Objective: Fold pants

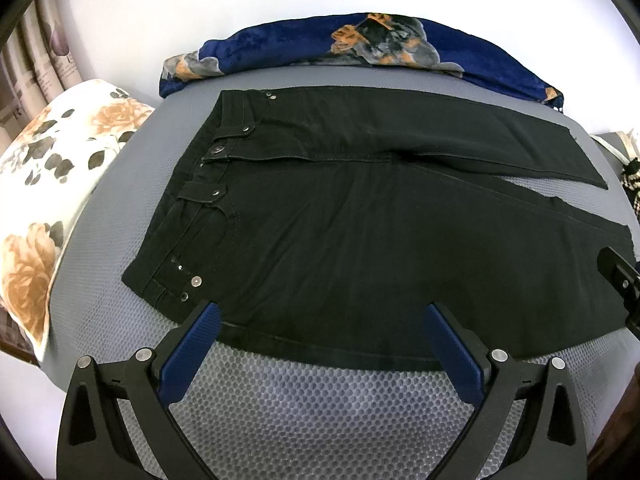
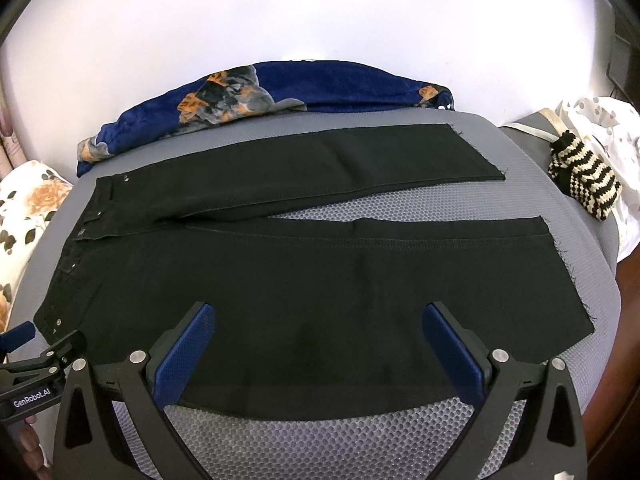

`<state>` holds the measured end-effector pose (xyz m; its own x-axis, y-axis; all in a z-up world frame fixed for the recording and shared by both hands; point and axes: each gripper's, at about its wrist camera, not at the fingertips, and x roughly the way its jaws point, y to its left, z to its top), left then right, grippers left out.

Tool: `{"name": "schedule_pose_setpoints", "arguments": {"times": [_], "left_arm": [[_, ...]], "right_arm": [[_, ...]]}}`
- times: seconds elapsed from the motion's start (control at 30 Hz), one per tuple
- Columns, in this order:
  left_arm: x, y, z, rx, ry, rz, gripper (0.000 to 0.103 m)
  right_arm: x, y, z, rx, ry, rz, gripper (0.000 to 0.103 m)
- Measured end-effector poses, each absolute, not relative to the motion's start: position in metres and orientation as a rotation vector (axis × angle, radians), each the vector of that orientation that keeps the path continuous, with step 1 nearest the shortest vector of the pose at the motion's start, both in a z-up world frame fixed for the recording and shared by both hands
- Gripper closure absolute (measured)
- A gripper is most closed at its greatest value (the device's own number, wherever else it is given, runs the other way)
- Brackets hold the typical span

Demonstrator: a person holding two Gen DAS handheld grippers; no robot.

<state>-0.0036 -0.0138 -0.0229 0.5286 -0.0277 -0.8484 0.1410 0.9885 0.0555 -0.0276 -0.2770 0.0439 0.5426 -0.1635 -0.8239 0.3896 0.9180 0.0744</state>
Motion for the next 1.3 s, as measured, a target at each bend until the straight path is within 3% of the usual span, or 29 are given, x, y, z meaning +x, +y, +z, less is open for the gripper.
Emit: {"name": "schedule_pose_setpoints", "arguments": {"times": [0.57,0.93,1.0,1.2,1.3], "left_arm": [[0.043,0.012,-0.01,0.035,0.999,-0.142,0.003],[0.192,0.107,0.015,-0.22,0.975,-0.263,0.041],[0.229,0.124,0.004,-0.307,1.017,-0.348,0.055],[0.301,0.16,-0.039,-0.491,1.102,-0.409,0.071],[0.328,0.172,-0.057,-0.559,1.124,-0.427,0.072]], "right_arm": [[-0.013,-0.288,0.046,0.294,0.941,-0.292,0.0],[0.045,-0.299,0.047,0.317,0.938,-0.186,0.0],[0.058,-0.304,0.044,0.348,0.95,-0.172,0.0],[0.097,-0.315,0.03,0.418,0.985,-0.177,0.0],[0.116,-0.317,0.023,0.423,1.006,-0.182,0.0]]}}
